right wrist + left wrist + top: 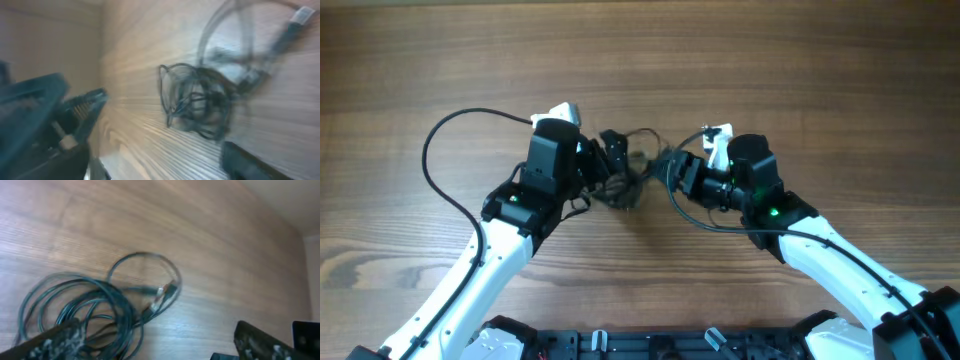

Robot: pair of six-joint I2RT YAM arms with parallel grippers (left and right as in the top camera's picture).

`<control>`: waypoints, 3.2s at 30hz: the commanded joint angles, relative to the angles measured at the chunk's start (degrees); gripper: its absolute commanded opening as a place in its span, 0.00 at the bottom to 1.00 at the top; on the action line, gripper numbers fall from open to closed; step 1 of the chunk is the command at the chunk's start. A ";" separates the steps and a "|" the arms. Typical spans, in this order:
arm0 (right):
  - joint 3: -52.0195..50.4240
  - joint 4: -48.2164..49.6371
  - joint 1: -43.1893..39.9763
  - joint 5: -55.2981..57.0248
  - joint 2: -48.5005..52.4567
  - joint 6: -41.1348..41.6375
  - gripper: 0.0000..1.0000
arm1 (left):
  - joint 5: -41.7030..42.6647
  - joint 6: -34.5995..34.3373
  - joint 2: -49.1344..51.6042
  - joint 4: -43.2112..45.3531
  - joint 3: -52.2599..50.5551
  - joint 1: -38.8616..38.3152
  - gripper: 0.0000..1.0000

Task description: Untangle cables

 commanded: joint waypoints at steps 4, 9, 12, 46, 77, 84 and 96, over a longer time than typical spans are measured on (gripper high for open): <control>0.42 -3.54 0.13 3.34 -0.33 -10.14 0.86 | -7.08 -2.14 0.04 -3.43 0.59 -0.13 1.00; 5.88 -8.76 0.13 -0.81 -0.31 -20.17 0.78 | -14.36 -16.74 0.04 -7.02 0.59 5.46 1.00; 11.80 -15.54 0.15 0.92 -0.31 -25.09 0.77 | -9.68 -17.59 0.07 -8.74 0.59 10.82 1.00; 40.79 -19.17 23.17 11.67 42.03 -56.50 0.50 | -3.19 -17.38 0.00 -20.13 0.59 35.10 1.00; 40.59 -20.70 23.17 11.85 47.56 -49.42 0.20 | -3.19 -17.38 0.00 -21.09 0.59 35.12 1.00; 40.85 -21.88 21.16 11.87 39.45 -49.44 0.05 | -3.17 -17.40 0.00 -21.09 0.59 35.12 1.00; 40.85 -25.86 15.76 11.43 18.86 -43.36 0.04 | 22.32 5.16 0.00 -17.11 0.59 34.32 0.99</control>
